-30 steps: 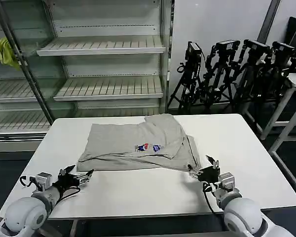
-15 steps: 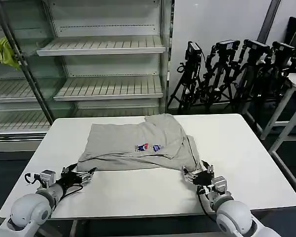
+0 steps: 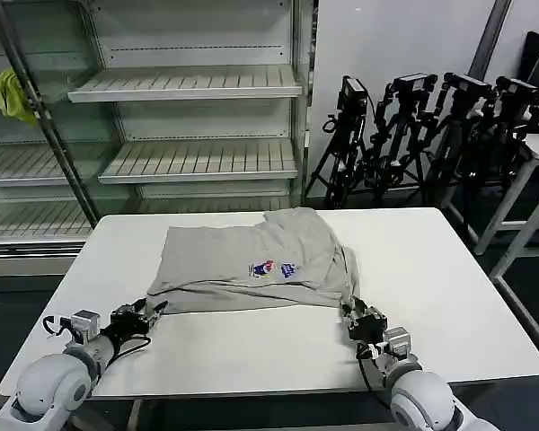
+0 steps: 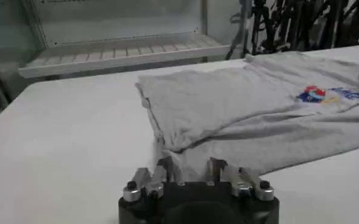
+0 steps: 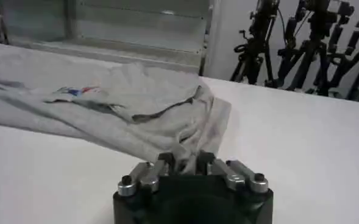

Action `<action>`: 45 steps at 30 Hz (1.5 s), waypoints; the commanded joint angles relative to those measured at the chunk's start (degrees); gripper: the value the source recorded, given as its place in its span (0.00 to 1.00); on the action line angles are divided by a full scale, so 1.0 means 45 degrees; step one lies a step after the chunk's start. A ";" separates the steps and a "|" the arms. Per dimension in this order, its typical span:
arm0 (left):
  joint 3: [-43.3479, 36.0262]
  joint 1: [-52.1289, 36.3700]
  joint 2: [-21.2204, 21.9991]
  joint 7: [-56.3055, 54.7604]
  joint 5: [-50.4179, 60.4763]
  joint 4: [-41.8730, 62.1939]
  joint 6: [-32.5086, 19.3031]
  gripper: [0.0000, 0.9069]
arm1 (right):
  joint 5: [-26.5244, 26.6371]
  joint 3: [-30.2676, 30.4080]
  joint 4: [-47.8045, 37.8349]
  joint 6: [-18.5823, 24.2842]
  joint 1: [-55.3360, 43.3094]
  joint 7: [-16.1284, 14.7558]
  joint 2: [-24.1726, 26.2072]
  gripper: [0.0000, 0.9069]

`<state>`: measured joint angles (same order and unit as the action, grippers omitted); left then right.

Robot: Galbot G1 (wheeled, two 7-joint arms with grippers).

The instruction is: Fold and organize the clothes.

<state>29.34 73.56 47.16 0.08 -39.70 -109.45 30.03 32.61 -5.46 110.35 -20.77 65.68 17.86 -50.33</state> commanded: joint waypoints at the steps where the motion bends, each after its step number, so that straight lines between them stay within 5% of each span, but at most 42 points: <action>1: 0.0038 0.0159 0.0001 0.0011 0.0029 -0.0006 -0.0032 0.04 | -0.0012 0.0091 -0.0147 -0.0045 0.0078 -0.0040 -0.0094 0.00; 20: 0.0744 0.1890 -0.0191 0.0113 0.0127 -0.0983 -0.0098 0.04 | 0.0065 -0.0164 0.1135 -0.0081 0.0764 0.0006 0.0525 0.00; 25: 0.1355 0.3099 -0.0591 0.0114 0.0015 -0.1764 -0.0078 0.06 | 0.0315 -0.0444 0.2093 -0.0125 0.1766 0.0098 0.1422 0.00; 45: 0.4524 0.8936 -0.1552 -0.0091 -0.0042 -0.5052 0.0276 0.04 | 0.0665 -0.5404 0.5948 0.0036 0.9128 0.0442 0.4752 0.00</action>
<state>45.17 103.44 41.03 -0.26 -39.90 -127.47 31.24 36.06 -23.94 132.82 -20.47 97.79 19.65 -32.11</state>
